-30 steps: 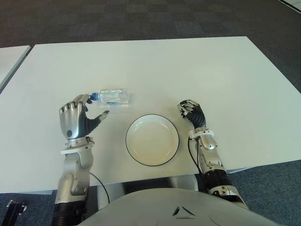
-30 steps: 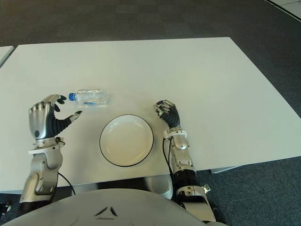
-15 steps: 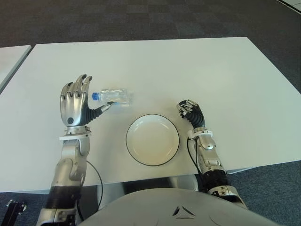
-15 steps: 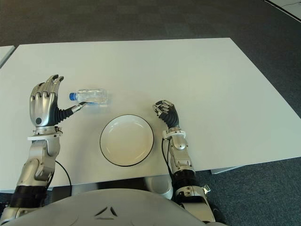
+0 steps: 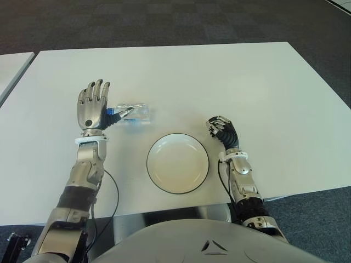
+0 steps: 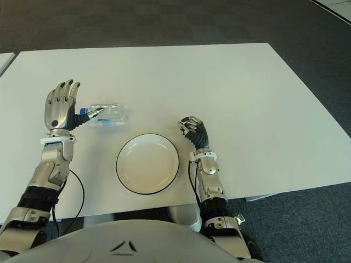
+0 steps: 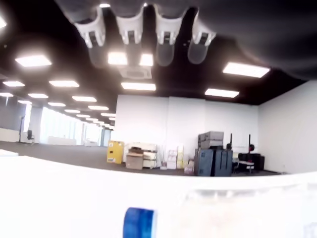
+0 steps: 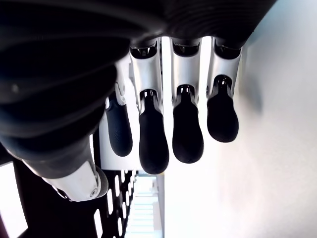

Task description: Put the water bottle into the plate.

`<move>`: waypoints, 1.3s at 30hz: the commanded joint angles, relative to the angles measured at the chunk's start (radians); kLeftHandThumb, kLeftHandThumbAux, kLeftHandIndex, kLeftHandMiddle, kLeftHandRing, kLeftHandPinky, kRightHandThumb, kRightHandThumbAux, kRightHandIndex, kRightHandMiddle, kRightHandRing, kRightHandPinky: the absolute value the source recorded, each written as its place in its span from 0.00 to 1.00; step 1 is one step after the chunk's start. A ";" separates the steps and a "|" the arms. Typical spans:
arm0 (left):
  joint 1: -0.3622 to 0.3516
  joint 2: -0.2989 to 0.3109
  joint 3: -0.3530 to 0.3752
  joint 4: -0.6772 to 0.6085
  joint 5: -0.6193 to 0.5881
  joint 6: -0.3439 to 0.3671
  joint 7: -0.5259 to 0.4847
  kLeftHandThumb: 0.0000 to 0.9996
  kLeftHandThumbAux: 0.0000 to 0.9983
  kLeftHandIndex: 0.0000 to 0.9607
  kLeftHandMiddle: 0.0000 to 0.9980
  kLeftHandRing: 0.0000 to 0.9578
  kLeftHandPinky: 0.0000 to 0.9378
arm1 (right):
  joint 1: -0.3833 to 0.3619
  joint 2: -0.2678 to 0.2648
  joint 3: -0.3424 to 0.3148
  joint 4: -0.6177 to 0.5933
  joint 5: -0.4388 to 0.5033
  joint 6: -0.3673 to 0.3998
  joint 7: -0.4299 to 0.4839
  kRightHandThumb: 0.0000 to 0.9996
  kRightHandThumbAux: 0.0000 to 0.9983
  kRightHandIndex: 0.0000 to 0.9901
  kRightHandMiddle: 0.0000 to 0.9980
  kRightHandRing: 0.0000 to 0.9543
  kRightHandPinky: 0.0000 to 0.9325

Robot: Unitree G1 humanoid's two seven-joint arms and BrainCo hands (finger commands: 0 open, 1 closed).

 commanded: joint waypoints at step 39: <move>-0.367 -0.009 -0.423 0.811 -0.112 -0.180 -0.008 0.54 0.15 0.00 0.00 0.00 0.00 | 0.055 0.005 -0.009 -0.034 0.004 0.046 -0.025 0.71 0.73 0.44 0.66 0.71 0.74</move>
